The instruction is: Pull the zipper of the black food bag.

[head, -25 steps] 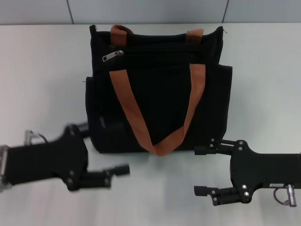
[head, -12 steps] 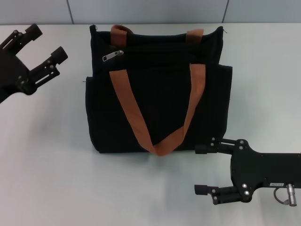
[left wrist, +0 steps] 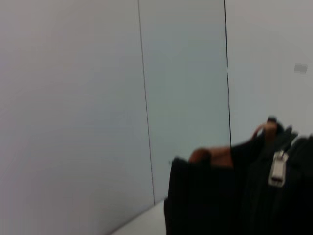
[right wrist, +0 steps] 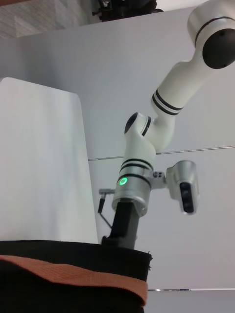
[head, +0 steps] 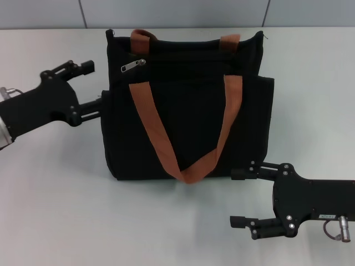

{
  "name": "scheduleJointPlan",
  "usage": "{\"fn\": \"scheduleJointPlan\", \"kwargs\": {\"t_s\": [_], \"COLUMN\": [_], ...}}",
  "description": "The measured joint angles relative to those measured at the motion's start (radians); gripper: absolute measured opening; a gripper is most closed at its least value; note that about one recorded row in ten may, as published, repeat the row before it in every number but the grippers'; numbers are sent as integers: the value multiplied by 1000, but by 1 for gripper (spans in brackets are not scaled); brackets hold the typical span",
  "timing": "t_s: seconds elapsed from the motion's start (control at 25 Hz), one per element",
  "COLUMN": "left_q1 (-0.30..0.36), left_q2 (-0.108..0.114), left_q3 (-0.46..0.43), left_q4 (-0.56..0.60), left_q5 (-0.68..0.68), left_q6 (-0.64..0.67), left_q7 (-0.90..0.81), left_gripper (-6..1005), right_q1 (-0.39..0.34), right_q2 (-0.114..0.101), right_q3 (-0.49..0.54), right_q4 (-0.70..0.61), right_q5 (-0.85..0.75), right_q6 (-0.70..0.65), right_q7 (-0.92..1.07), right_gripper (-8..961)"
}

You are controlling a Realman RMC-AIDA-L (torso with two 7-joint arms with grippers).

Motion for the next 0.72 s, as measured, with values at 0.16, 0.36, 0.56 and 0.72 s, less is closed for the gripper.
{"fn": "scheduleJointPlan", "kwargs": {"t_s": [0.16,0.36,0.56,0.72], "left_q1": [-33,-39,-22,5], "left_q2": [-12,-18,-20,-20], "left_q3": [49,45,18,18], "left_q4": [6,16,17,17], "left_q5": [3,-4,-78,-134], "left_q6": [-110,-124,-80,-12], "left_q7": [3,12,20,50], "left_gripper": [766,759,604,433], "right_q1": [1,1,-1,0], "right_q2": [0,0,0,1], "right_q3": [2,5,16,76], "right_q4": [0,0,0,5], "right_q5": [4,15,16,17], "right_q6": [0,1,3,-5], "right_q7": [0,0,0,0], "right_gripper": [776,771,766,762]}}
